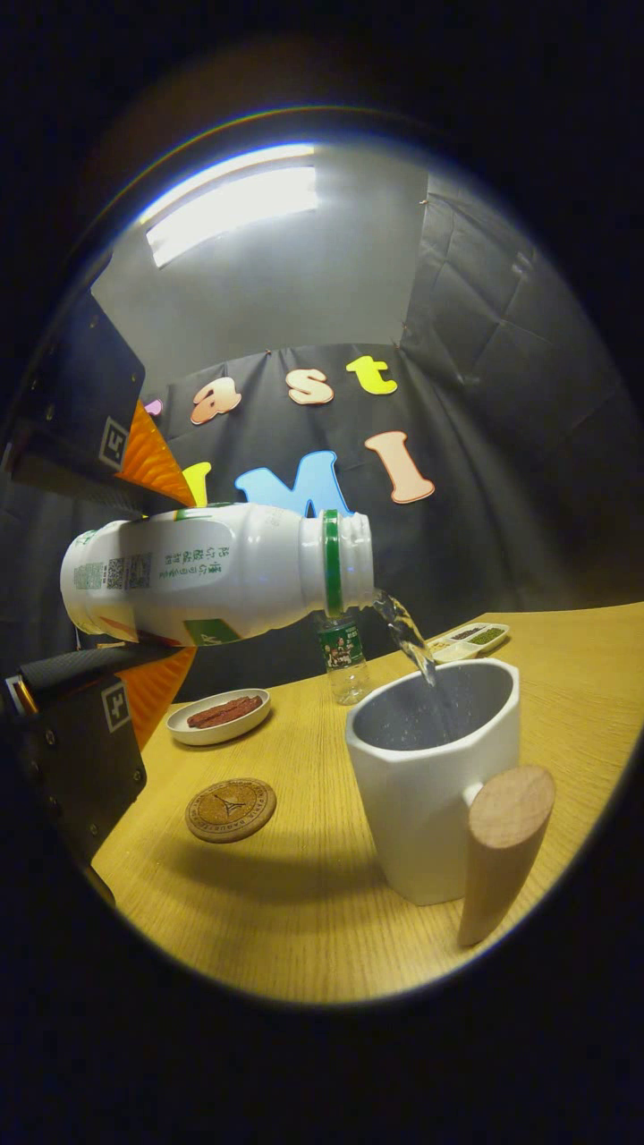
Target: Take the bottle from table, then pour the juice into the cup, finally place the bottle on the coaster
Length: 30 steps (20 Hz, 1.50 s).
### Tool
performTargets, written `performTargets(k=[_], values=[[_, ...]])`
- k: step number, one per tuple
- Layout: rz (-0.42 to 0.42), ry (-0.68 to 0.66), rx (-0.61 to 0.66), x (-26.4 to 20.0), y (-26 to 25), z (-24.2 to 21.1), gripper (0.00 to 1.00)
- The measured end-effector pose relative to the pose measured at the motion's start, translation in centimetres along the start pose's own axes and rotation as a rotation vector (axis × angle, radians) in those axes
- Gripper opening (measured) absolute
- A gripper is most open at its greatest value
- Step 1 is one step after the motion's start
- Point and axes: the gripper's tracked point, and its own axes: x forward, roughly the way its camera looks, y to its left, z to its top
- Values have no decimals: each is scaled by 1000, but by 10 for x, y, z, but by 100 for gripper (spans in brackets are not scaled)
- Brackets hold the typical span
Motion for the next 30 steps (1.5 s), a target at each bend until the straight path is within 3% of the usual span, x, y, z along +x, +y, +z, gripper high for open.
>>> performTargets(k=[30], values=[[50,-43,153,3,17,6,70]])
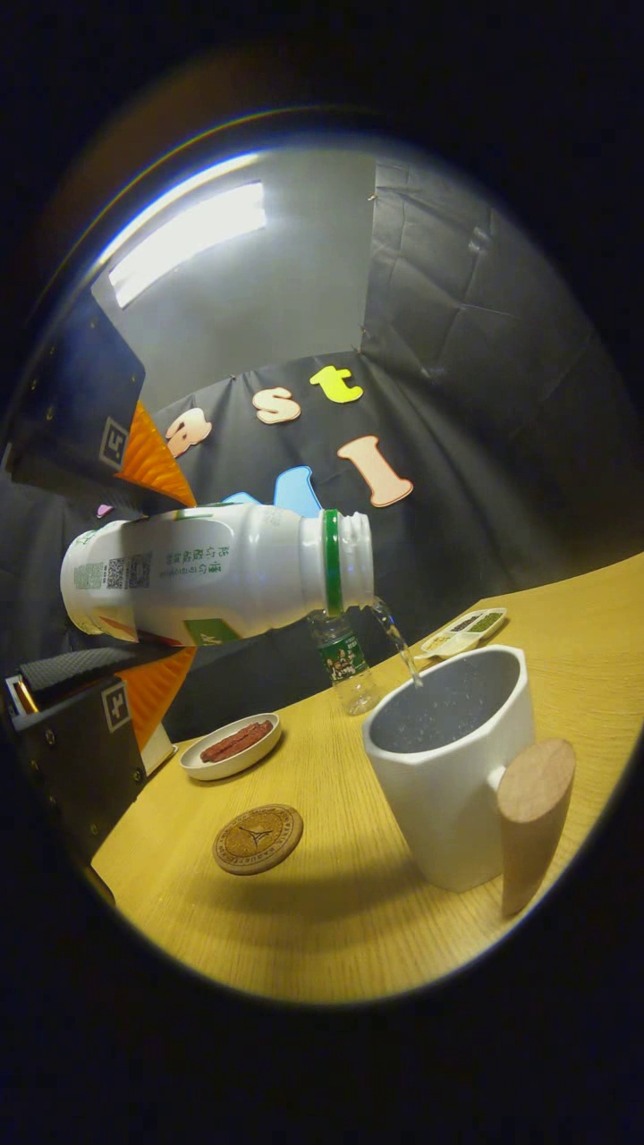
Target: Take the bottle from table, then pour the juice into the cup, finally place the bottle on the coaster
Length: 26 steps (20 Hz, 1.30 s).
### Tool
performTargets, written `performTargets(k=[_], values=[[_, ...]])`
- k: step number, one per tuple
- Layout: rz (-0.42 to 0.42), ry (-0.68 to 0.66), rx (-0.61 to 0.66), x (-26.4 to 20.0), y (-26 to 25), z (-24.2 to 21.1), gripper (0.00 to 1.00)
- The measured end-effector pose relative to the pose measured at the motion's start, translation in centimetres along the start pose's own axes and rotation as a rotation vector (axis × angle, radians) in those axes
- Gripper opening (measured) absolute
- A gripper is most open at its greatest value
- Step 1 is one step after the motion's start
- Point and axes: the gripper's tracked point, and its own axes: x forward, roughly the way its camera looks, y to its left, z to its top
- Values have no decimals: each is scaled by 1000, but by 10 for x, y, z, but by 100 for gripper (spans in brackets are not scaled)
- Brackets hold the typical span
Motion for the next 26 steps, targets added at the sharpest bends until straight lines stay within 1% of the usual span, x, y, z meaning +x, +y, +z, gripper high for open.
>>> performTargets(k=[8,14,19,26], values=[[5,-35,74,3,5,8,70],[-13,-63,128,5,5,13,70],[-11,-91,163,4,6,20,70],[20,-136,253,-2,15,29,70]])
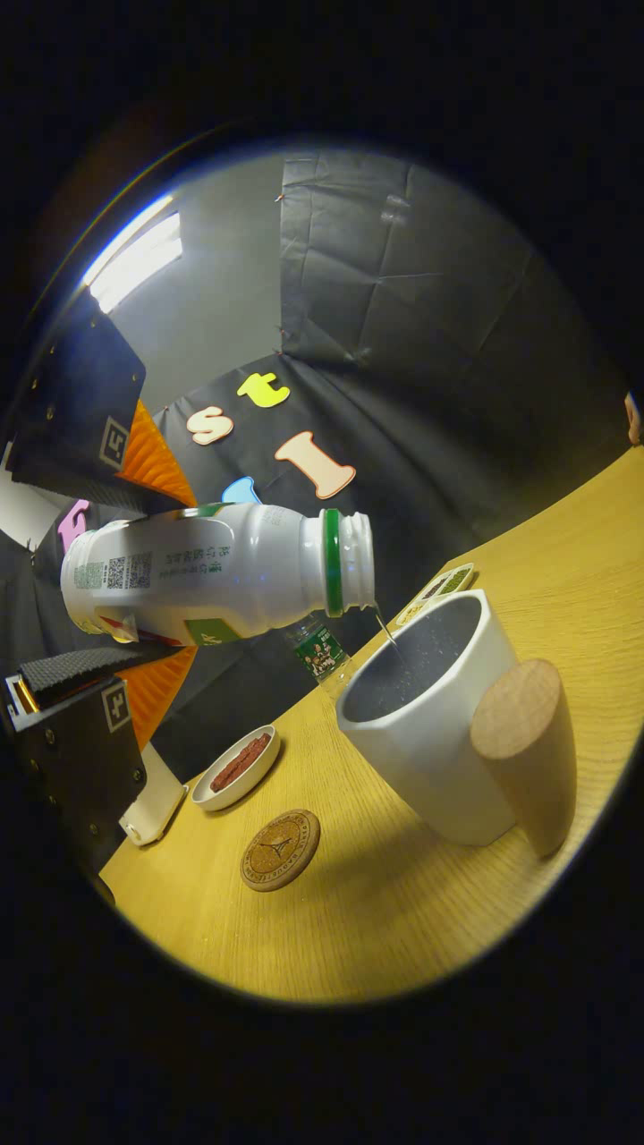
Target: Take the bottle from table, then pour the juice into the cup, finally place the bottle on the coaster
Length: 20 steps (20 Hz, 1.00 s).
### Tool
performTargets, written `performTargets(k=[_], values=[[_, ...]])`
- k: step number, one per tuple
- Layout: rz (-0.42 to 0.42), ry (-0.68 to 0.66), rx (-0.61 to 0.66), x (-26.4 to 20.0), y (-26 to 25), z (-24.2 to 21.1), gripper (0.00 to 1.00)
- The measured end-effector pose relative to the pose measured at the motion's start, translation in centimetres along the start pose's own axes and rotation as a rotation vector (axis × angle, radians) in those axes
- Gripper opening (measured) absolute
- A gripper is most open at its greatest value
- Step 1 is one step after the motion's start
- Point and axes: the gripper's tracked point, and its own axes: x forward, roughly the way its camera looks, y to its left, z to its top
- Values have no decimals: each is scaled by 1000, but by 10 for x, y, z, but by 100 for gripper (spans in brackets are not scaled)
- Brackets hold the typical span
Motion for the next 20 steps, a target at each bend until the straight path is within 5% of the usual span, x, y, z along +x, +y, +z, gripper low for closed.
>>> performTargets(k=[13,20], values=[[9,-13,14,-1,3,0,70],[-70,82,-448,-1,-32,-15,70]])
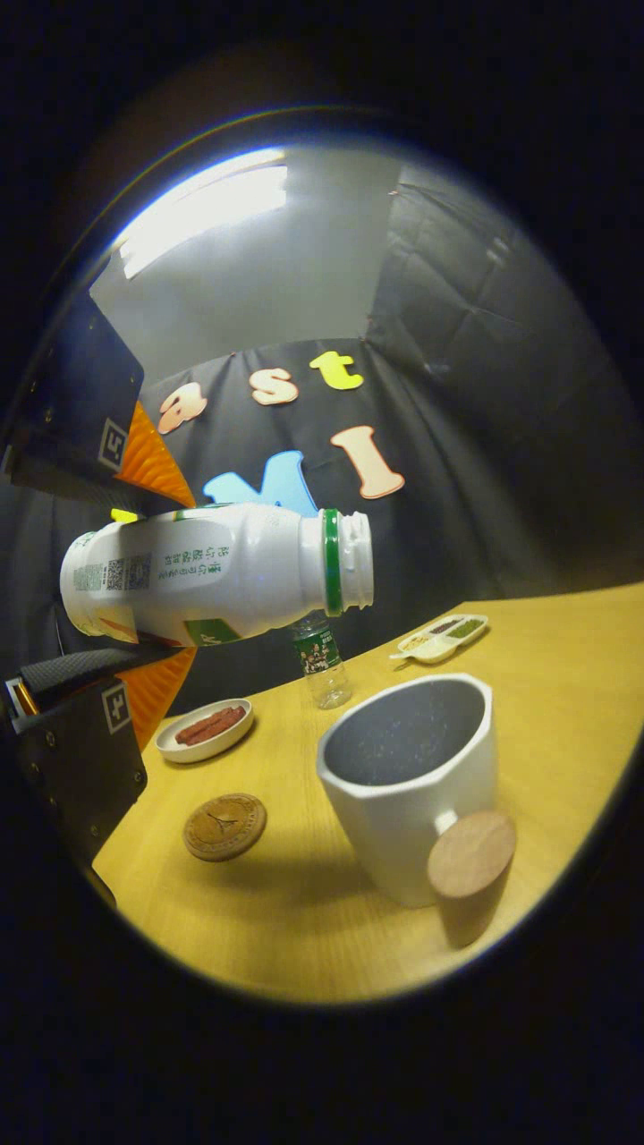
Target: Take the bottle from table, then pour the juice into the cup, finally place the bottle on the coaster
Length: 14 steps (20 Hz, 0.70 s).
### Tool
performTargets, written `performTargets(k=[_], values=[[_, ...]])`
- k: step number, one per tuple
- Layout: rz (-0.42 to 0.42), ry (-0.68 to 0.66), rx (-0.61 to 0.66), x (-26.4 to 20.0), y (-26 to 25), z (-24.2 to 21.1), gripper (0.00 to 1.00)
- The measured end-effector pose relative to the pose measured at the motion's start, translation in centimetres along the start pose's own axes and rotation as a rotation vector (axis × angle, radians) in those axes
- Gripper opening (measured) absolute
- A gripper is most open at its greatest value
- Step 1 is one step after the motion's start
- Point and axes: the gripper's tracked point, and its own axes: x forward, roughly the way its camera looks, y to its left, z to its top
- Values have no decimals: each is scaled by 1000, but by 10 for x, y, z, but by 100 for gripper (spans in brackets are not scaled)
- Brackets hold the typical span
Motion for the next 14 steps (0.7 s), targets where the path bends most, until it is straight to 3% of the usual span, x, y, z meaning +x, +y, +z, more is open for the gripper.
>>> performTargets(k=[14], values=[[-8,101,-905,19,-20,-34,70]])
